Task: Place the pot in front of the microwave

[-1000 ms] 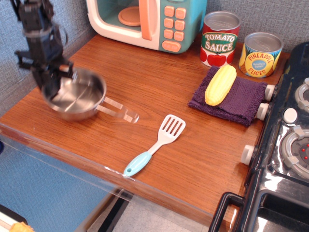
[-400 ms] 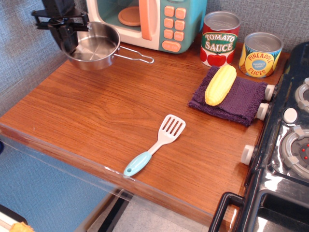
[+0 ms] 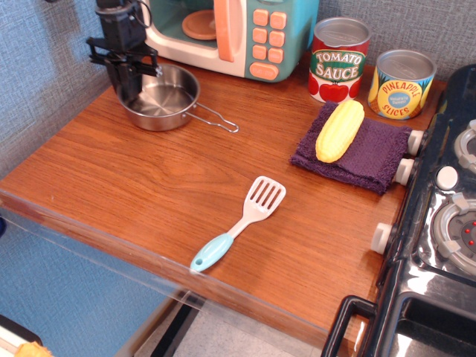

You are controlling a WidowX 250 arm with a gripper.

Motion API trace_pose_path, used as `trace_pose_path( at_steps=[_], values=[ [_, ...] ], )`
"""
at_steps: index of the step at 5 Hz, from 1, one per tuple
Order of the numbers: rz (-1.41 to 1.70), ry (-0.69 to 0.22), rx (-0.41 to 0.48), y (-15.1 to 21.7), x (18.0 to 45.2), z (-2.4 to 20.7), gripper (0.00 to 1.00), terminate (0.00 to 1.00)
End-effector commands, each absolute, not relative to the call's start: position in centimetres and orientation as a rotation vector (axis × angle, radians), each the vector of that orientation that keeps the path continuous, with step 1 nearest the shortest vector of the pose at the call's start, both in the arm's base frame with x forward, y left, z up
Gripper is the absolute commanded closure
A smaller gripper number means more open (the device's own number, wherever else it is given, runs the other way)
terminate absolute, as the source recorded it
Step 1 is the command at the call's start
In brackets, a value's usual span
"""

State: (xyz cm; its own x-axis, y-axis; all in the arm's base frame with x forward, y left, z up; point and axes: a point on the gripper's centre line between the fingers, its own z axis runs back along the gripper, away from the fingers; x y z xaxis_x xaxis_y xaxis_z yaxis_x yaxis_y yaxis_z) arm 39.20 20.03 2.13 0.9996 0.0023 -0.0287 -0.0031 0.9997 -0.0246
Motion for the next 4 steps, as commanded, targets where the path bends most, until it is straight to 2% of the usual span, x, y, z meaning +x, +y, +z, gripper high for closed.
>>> trace_pose_path(
  at_steps=[1, 2, 3, 4],
  values=[
    [-0.012, -0.009, 0.040, 20.1, 40.5, 3.6, 0.00, 0.00],
    [-0.011, -0.028, 0.058, 20.1, 40.2, 4.5, 0.00, 0.00],
    [0.019, -0.083, 0.070, 20.1, 39.7, 7.1, 0.00, 0.00],
    [0.053, -0.165, 0.078, 19.7, 38.2, 10.9, 0.00, 0.00]
  ],
)
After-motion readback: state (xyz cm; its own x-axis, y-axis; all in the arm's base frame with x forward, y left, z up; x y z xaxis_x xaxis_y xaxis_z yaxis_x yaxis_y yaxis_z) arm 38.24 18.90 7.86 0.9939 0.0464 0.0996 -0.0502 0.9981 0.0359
